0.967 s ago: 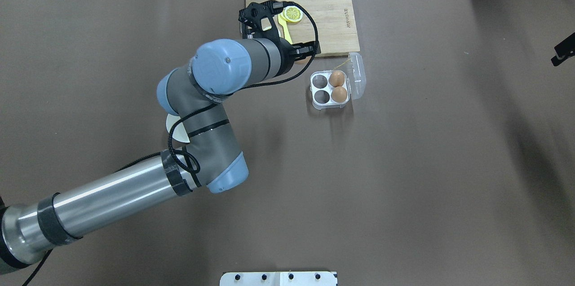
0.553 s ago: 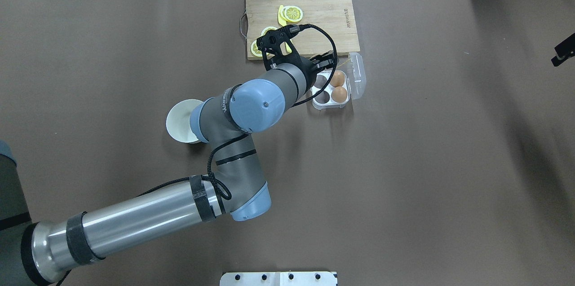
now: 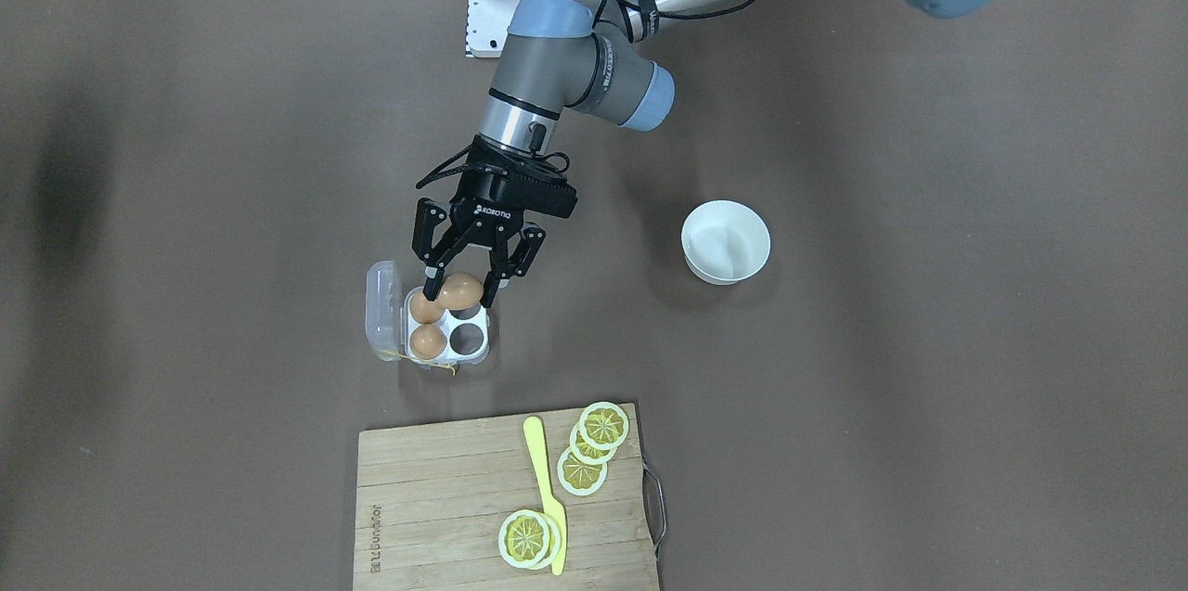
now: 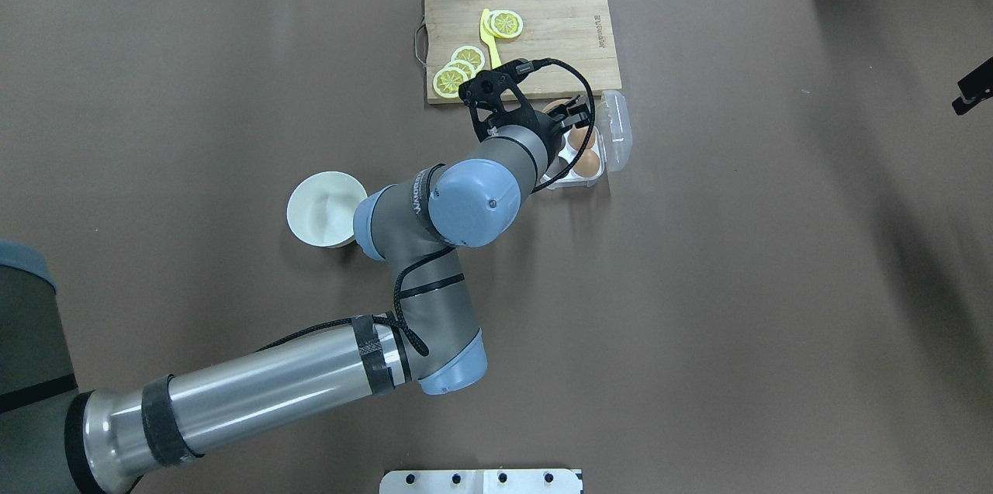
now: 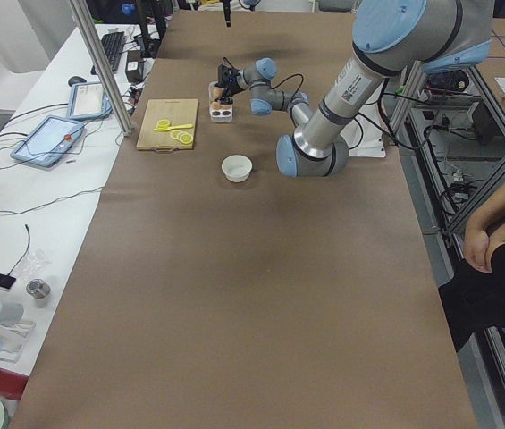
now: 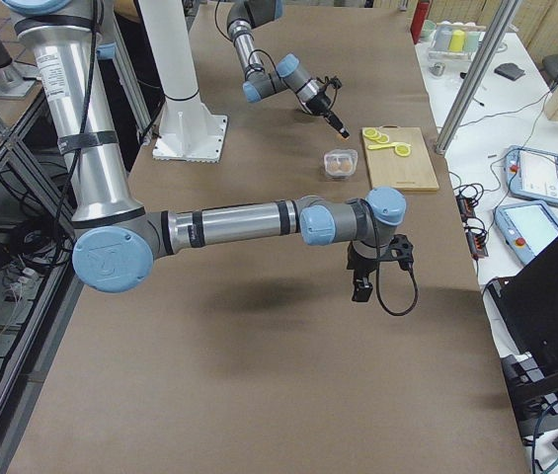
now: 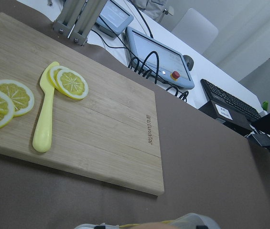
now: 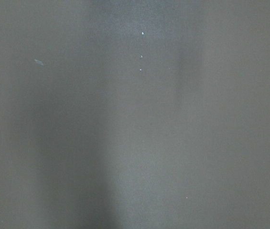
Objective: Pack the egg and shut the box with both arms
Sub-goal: 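Lower the egg into the empty carton slot and open the left gripper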
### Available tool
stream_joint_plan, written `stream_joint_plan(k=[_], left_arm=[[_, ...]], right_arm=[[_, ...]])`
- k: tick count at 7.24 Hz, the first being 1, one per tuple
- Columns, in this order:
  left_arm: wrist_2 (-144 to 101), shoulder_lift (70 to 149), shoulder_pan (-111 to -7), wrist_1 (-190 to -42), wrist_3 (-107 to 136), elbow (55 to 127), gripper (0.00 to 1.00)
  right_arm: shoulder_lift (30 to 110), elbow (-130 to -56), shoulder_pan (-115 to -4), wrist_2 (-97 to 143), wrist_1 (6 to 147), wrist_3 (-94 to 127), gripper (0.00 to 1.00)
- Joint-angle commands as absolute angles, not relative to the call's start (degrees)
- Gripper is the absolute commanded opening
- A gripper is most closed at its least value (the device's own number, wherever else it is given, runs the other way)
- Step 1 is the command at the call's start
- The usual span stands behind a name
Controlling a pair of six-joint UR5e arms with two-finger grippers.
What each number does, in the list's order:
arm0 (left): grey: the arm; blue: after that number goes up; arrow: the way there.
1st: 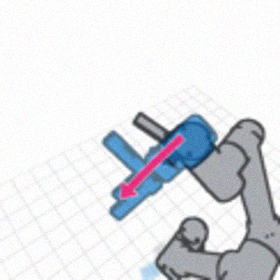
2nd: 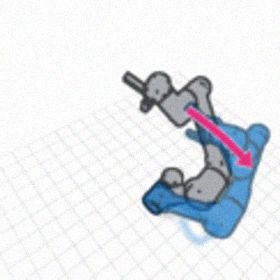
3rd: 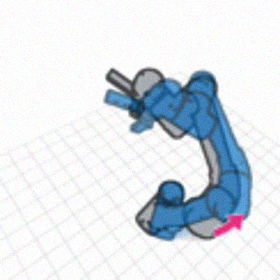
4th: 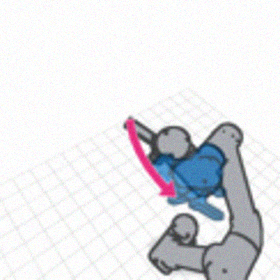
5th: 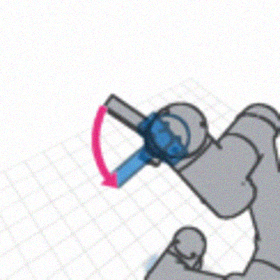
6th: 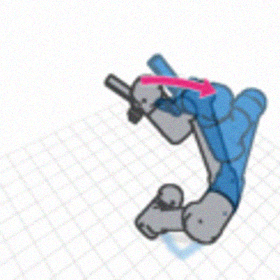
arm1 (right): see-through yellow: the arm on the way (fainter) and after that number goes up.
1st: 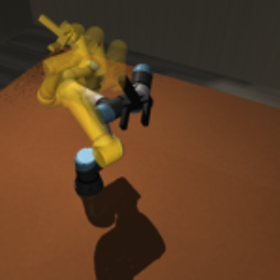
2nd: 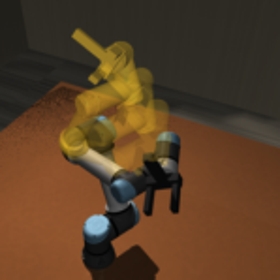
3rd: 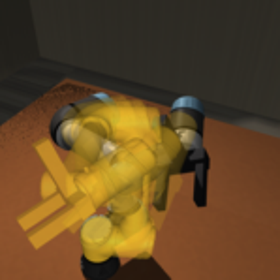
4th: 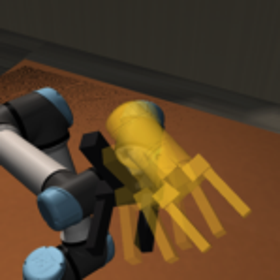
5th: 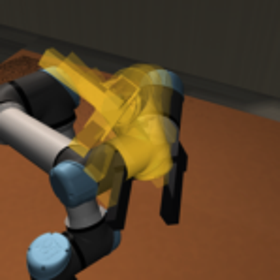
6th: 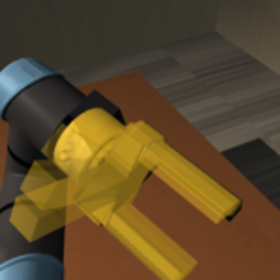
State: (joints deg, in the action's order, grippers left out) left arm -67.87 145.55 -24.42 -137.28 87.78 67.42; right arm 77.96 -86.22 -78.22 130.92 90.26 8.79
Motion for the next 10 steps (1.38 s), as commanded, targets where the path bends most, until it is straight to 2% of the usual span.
stream_joint_plan(k=[1,2,3,9,10], left_arm=[[-67.9,145.8,-24.3,-137.3,87.8,66.8,0.5],[-67.9,145.5,-24.2,-137.3,87.8,66.8,0.61],[-67.9,145.5,-23.9,-137.3,87.7,66.7,0.97],[-68.0,145.3,-24.2,-137.9,87.7,67.2,0.98],[-69.7,143.2,-25.0,-138.2,87.1,68.1,0.97]], right_arm=[[78.0,-86.2,-78.2,130.9,90.3,8.8,1.0],[78.0,-86.2,-78.2,130.9,90.3,8.8,1.0],[78.0,-86.2,-78.2,130.9,90.3,8.8,1.0],[77.9,-86.2,-78.2,130.9,90.2,8.8,1.0],[77.7,-86.2,-78.2,130.8,90.2,8.8,1.0]])
